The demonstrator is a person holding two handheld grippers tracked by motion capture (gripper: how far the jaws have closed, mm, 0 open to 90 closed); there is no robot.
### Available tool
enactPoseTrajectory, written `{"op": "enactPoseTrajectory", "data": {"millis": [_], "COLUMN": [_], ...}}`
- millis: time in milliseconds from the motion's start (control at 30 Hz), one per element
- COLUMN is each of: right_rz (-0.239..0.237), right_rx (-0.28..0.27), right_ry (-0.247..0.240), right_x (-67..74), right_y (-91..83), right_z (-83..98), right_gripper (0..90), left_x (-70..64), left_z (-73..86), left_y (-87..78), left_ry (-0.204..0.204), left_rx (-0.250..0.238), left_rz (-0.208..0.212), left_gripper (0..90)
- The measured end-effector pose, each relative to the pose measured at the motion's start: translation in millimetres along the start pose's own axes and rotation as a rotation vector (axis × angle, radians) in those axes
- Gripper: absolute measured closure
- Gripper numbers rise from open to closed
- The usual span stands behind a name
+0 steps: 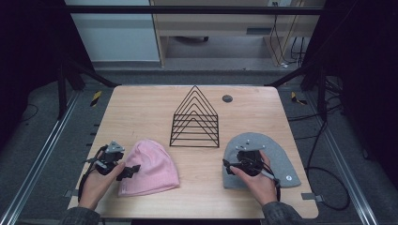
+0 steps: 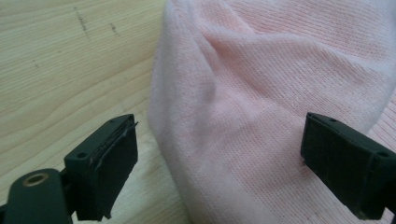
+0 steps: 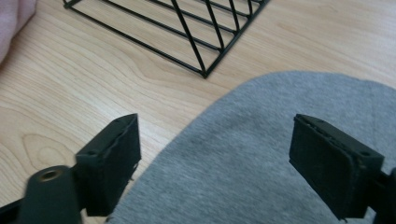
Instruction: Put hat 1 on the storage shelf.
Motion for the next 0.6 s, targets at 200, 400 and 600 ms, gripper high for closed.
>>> {"op": "enactPoseTrajectory", "data": {"millis": [200, 400, 600], "right_rz": [-0.030, -0.046, -0.038], "right_rx": [0.021, 0.009, -0.004], "right_ry": [0.012, -0.006, -0.021], "right_x": [0.9, 4.5, 7.6], "right_y": [-1.8, -5.6, -8.9], "right_z": [7.3, 6.6, 6.4], "right_gripper": [11.8, 12.6, 15.0], "left_x": [0.6, -0.1, 15.5], "left_z": [-3.5, -4.7, -24.1], "left_y": [1.3, -4.1, -20.2], "left_ry": [0.004, 0.004, -0.003], "left_rx": [-0.028, -0.069, -0.085], "left_rz": [0.011, 0.034, 0.026], "left_gripper": [9.7, 11.5, 21.7]}}
Point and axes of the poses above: each handheld gripper's, and its own axes: y roughly forward along the jaws, z roughly out of its underside, x roughly to its left, the point moved 1 cm from there along y, roughly forward along the jaws, and after that the axes turned 2 degrees about -x, right-handed, at the moved point
